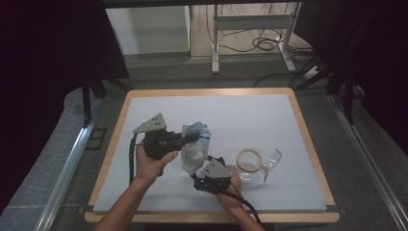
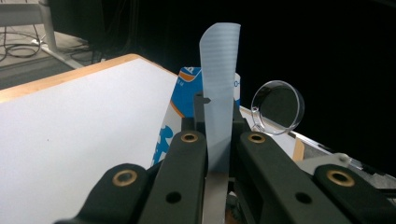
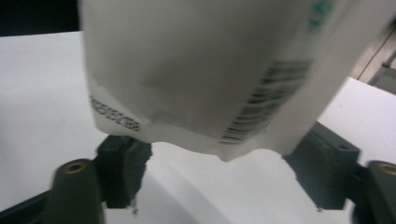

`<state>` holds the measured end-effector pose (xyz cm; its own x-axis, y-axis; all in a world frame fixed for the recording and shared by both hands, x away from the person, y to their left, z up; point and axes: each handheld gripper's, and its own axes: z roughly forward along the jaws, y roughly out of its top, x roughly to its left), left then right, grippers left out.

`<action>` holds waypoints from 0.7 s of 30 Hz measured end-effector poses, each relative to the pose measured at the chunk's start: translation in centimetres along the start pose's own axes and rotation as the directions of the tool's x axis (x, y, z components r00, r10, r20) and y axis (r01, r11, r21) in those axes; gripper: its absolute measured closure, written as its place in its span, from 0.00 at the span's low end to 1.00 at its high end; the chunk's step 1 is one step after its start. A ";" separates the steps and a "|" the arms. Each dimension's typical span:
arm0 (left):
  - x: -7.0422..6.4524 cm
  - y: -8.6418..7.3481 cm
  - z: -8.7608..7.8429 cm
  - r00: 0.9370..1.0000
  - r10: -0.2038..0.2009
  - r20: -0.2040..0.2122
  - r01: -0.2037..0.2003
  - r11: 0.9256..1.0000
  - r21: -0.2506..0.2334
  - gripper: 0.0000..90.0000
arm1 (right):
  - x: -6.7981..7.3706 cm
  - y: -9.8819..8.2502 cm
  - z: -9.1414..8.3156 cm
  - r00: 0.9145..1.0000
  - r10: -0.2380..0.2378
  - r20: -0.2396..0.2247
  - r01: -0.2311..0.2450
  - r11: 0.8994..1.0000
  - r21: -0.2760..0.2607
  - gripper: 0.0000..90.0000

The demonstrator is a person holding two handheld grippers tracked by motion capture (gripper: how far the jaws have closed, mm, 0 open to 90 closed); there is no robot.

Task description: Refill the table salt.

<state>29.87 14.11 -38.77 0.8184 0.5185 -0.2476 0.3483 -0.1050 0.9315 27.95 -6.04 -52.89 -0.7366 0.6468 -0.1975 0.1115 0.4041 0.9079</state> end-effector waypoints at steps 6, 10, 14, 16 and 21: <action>0.3 -0.3 0.5 1.000 -0.011 -0.010 0.011 1.000 0.007 1.00 | 0.7 -0.1 -0.4 1.000 0.003 -0.005 -0.003 1.000 0.023 0.37; 0.4 -0.7 1.0 1.000 -0.015 -0.009 0.015 1.000 0.017 1.00 | 1.0 -0.3 -0.7 1.000 0.006 0.007 -0.007 0.999 0.039 0.40; 0.3 -1.0 1.6 1.000 -0.022 0.002 0.022 0.999 0.025 1.00 | 1.1 -0.5 -1.0 1.000 0.023 -0.013 -0.023 0.998 0.055 0.40; 0.2 -1.0 1.9 1.000 -0.023 0.009 0.023 0.999 0.027 1.00 | 1.2 -0.6 -1.1 0.999 0.029 -0.021 -0.028 0.998 0.059 0.40; -0.3 -0.7 2.2 1.000 -0.015 0.018 0.014 1.000 0.022 1.00 | 1.1 -0.5 -1.3 0.999 0.036 -0.020 -0.035 0.998 0.048 0.40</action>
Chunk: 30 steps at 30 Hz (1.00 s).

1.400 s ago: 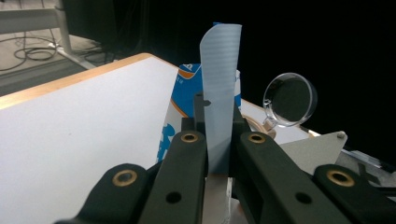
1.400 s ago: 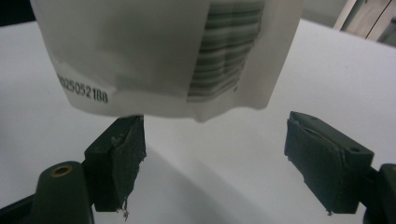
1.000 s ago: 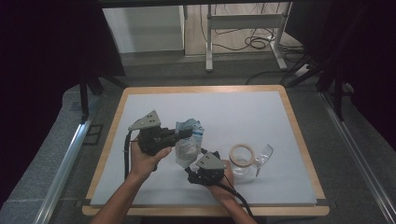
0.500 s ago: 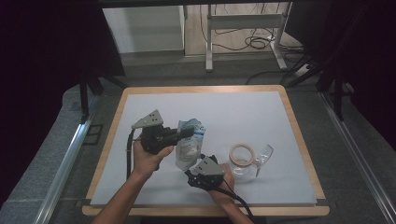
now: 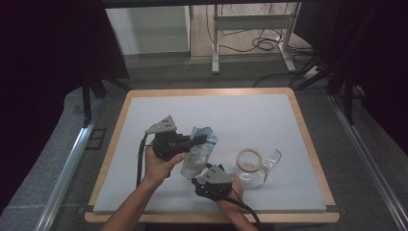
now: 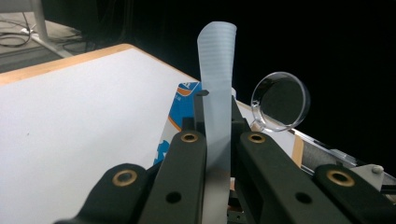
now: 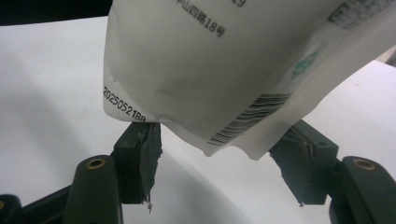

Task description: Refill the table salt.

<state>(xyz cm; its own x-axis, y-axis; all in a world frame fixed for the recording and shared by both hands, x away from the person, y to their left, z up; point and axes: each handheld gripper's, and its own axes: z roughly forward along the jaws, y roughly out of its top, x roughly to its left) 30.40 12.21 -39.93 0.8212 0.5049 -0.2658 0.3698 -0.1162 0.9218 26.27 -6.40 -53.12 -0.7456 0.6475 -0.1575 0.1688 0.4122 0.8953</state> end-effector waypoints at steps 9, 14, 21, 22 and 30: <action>-0.2 0.3 0.5 1.000 0.006 0.008 -0.006 1.000 0.008 1.00 | -0.1 -0.2 -0.6 0.999 0.008 -0.033 -0.009 0.999 -0.033 0.40; -0.3 0.3 1.3 1.000 0.002 0.023 -0.002 1.000 0.025 1.00 | 0.0 -0.4 -0.8 0.999 0.015 -0.034 -0.016 1.000 -0.021 0.40; -0.4 0.5 2.4 0.999 -0.003 0.049 0.001 0.999 0.043 1.00 | -0.2 -0.8 -1.3 0.999 0.037 -0.026 -0.038 0.999 -0.031 0.40; -0.5 0.6 2.5 0.999 -0.003 0.051 0.001 0.999 0.045 1.00 | -0.2 -0.9 -1.4 0.998 0.048 -0.028 -0.049 0.998 -0.033 0.40; -0.8 0.8 3.9 0.997 -0.008 0.079 0.003 0.997 0.072 1.00 | -0.4 -1.4 -2.2 0.996 0.086 -0.023 -0.087 0.996 -0.033 0.40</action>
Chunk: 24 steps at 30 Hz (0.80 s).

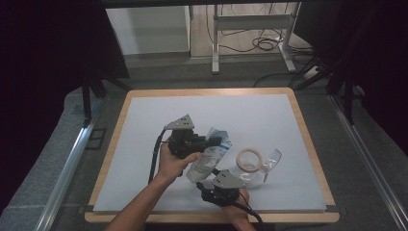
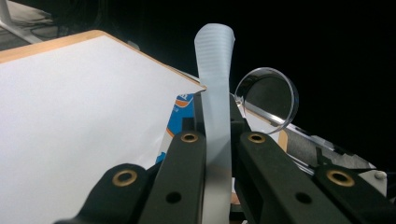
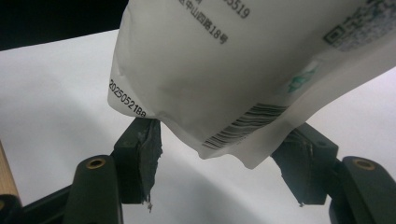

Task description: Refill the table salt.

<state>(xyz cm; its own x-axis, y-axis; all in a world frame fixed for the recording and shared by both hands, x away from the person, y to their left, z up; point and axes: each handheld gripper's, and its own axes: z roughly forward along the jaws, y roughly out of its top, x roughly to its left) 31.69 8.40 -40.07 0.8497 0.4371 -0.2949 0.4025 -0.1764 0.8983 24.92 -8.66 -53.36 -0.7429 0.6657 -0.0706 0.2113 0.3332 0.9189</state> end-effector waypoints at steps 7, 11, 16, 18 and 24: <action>-0.2 0.2 0.8 1.000 0.006 0.010 -0.006 1.000 0.017 1.00 | -0.2 -0.2 -0.3 1.000 0.023 -0.001 -0.023 1.000 -0.003 0.40; -0.2 0.2 1.1 1.000 0.004 0.011 -0.004 1.000 0.022 1.00 | -0.1 -0.2 -0.5 1.000 0.027 0.007 -0.027 1.000 -0.002 0.40; -0.3 0.2 1.3 1.000 0.005 0.009 -0.006 0.999 0.032 1.00 | 0.1 -0.2 -0.6 1.000 0.026 0.005 -0.026 1.000 -0.002 0.40; -0.4 0.2 1.4 1.000 0.006 0.010 -0.007 0.999 0.035 1.00 | 0.1 -0.1 -0.6 1.000 0.030 0.002 -0.030 1.000 0.000 0.40; -0.6 0.3 1.5 1.000 0.011 0.012 -0.011 0.999 0.037 1.00 | 0.3 -0.2 -0.7 0.999 0.036 0.011 -0.036 0.999 -0.014 0.40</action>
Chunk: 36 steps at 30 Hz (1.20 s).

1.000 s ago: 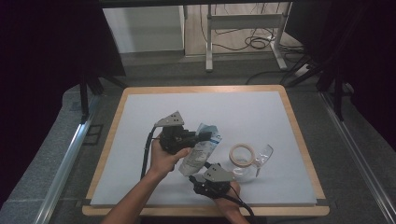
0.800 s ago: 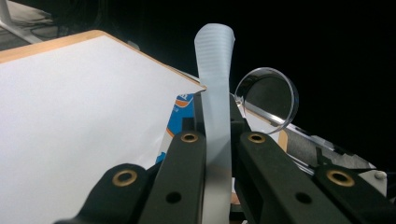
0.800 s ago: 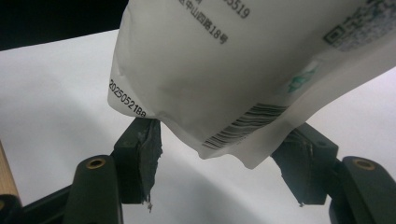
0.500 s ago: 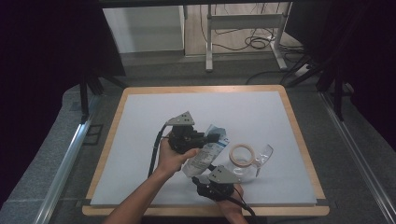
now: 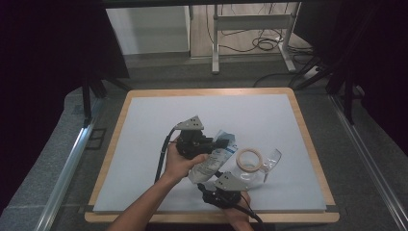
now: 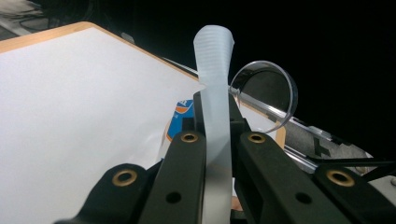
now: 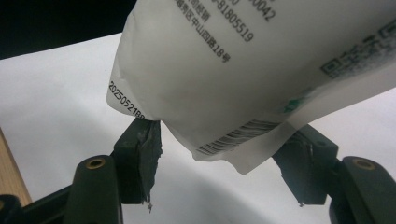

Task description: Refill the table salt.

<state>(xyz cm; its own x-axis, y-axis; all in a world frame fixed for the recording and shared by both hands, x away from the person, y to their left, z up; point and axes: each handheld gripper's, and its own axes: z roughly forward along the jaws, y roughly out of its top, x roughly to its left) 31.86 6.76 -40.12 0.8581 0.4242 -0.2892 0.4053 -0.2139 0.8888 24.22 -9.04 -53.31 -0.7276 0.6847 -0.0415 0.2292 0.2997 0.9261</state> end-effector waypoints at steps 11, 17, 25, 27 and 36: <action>-0.4 0.5 1.1 1.000 0.005 0.014 -0.005 0.999 0.034 1.00 | 0.2 -0.4 -0.7 0.999 0.034 0.005 -0.033 0.999 -0.041 0.40; -0.6 0.6 2.0 1.000 0.004 0.023 -0.005 0.999 0.048 1.00 | -0.1 -0.8 -0.9 0.998 0.053 0.022 -0.052 0.998 -0.044 0.40; -0.9 0.6 2.4 1.000 0.016 0.019 -0.017 0.998 0.060 1.00 | 0.0 -0.9 -0.9 0.998 0.053 0.041 -0.051 0.997 -0.054 0.40; -0.9 0.7 2.4 1.000 0.017 0.016 -0.018 0.998 0.061 1.00 | 0.0 -0.9 -0.8 0.998 0.058 0.039 -0.056 0.997 -0.053 0.40; -0.7 1.1 2.8 1.000 0.017 0.005 -0.018 0.997 0.072 1.00 | 0.4 -0.2 -0.5 0.995 0.088 0.045 -0.086 0.994 -0.063 0.41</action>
<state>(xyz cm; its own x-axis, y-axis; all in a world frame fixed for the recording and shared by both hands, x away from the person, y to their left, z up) 32.64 3.77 -39.90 0.8667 0.4159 -0.2755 0.4115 -0.2839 0.8660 23.52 -9.17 -53.29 -0.6748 0.7377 0.0239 0.2494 0.1974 0.9481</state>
